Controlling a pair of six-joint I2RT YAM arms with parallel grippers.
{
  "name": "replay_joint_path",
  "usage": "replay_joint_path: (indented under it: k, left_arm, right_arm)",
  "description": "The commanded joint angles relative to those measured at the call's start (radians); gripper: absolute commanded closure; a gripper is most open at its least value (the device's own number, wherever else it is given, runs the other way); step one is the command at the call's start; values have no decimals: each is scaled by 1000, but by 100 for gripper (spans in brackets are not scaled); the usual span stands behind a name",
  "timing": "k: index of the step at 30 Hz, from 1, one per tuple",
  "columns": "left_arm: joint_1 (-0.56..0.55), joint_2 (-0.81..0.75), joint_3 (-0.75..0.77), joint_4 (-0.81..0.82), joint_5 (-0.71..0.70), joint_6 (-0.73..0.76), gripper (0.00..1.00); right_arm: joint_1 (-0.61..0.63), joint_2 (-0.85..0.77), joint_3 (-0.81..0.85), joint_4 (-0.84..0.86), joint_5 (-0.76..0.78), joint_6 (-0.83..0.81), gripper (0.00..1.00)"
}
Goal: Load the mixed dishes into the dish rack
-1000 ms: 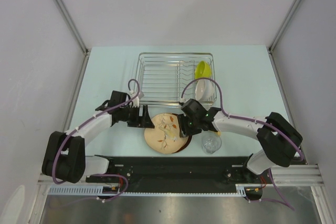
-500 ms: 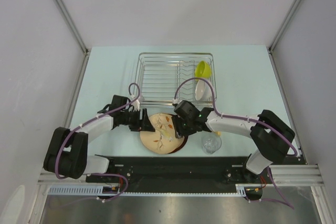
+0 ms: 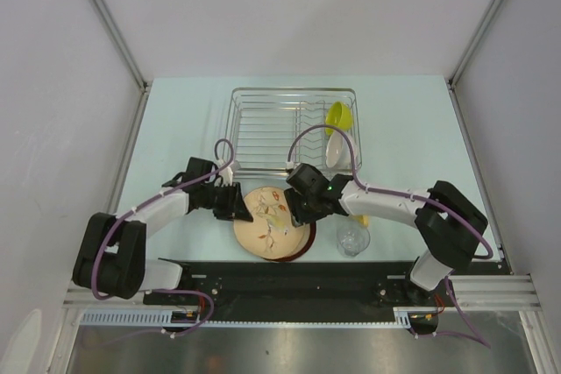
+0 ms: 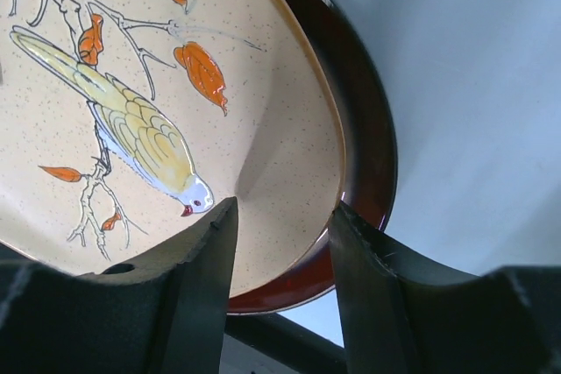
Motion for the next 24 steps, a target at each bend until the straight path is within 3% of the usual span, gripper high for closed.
replay_joint_path:
  k: [1,10,19,24]
  left_arm:
    - [-15,-57,97,-37,166,-18,68]
    - [-15,-100,146,-99,155,3,66]
    - [-13,-66,166,-122,147,15,49]
    - [-7,-69,171,-128,143,20,49]
  right_arm:
    - [37,13,87,127,-60,1,50]
    - [54,66,129,138,-63,-12,50]
    - [63,74,147,135,-55,-22,51]
    - [64,79,155,152,-61,-19,51]
